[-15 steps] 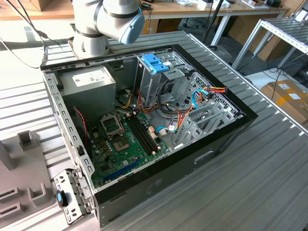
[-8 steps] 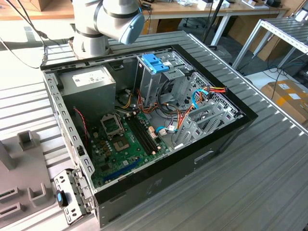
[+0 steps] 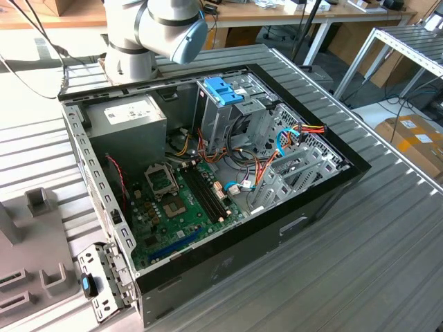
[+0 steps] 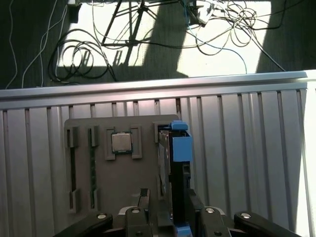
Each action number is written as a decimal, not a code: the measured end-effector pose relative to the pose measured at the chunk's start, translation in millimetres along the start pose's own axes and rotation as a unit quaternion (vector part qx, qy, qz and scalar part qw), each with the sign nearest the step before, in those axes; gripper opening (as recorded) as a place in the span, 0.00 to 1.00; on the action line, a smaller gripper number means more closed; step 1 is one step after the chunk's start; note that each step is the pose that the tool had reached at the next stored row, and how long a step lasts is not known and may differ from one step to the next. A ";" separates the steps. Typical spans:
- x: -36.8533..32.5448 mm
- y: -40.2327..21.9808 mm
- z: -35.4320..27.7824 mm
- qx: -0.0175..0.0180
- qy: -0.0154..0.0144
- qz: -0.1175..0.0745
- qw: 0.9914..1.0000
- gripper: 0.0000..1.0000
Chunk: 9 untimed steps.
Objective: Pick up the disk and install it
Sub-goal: 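Pick up the disk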
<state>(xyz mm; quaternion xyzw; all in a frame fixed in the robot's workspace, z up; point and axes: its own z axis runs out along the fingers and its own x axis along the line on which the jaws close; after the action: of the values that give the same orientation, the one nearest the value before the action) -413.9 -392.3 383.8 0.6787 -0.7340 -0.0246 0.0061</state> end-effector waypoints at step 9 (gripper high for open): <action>0.1 -0.2 3.9 0.000 0.000 0.000 1.000 0.42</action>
<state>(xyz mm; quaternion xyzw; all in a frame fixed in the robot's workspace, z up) -413.8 -392.3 379.9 0.6787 -0.7340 -0.0246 0.0061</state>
